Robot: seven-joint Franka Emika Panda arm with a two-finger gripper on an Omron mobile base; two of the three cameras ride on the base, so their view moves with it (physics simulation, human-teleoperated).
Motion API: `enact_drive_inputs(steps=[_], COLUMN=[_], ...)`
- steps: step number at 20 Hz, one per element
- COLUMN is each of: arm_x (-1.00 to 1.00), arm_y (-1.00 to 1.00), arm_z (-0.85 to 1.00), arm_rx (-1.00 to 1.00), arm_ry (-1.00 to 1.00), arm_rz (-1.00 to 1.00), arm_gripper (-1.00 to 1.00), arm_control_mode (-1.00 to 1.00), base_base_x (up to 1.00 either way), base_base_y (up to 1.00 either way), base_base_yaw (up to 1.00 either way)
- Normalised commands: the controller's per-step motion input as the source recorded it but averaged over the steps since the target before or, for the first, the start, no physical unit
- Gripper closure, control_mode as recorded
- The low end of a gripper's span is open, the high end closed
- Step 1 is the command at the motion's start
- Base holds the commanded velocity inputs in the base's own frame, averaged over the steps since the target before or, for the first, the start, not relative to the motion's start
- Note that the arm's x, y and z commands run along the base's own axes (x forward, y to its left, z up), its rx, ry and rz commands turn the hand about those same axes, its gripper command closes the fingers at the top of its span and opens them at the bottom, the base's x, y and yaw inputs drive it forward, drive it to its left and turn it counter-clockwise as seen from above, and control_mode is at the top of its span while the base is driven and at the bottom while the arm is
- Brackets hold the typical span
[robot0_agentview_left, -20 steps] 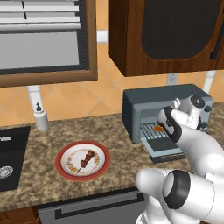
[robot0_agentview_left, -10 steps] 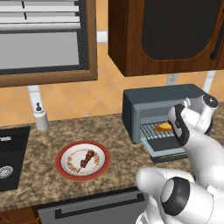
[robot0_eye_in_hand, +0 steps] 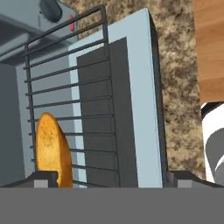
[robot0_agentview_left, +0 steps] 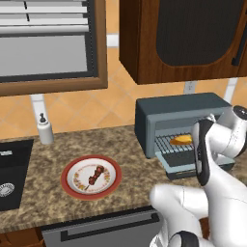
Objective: Pick up the kebab skewer and baguette bread, and place them inside the toaster oven. Close the toaster oven door and start by setting the timer.
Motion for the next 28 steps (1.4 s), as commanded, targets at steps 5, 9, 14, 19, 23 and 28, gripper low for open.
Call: enact_drive_inputs(steps=[5,9,14,19,23,28], arm_x=[-0.50,-0.54,-0.53,-0.36,-0.09,0.00], arm_y=[0.54,0.72,0.77,0.88,0.84,0.67], arm_z=[0.27,0.21,0.21,0.10,0.00,0.00], arm_rx=[-0.02,-0.04,-0.07,-0.05,-0.04,-0.01], arm_ry=[0.13,0.11,0.16,0.14,0.10,0.10], arm_rz=[0.11,0.11,0.10,0.12,0.14,0.18], arm_gripper=[-1.00,-1.00,-1.00,-1.00,-1.00,-1.00], arm_control_mode=[-1.00,-1.00,-1.00,-1.00,-1.00,-1.00], base_base_x=[0.00,0.00,0.00,0.00,0.00,0.00], base_base_y=[0.00,0.00,0.00,0.00,0.00,0.00], base_base_yaw=[0.00,0.00,0.00,0.00,0.00,0.00])
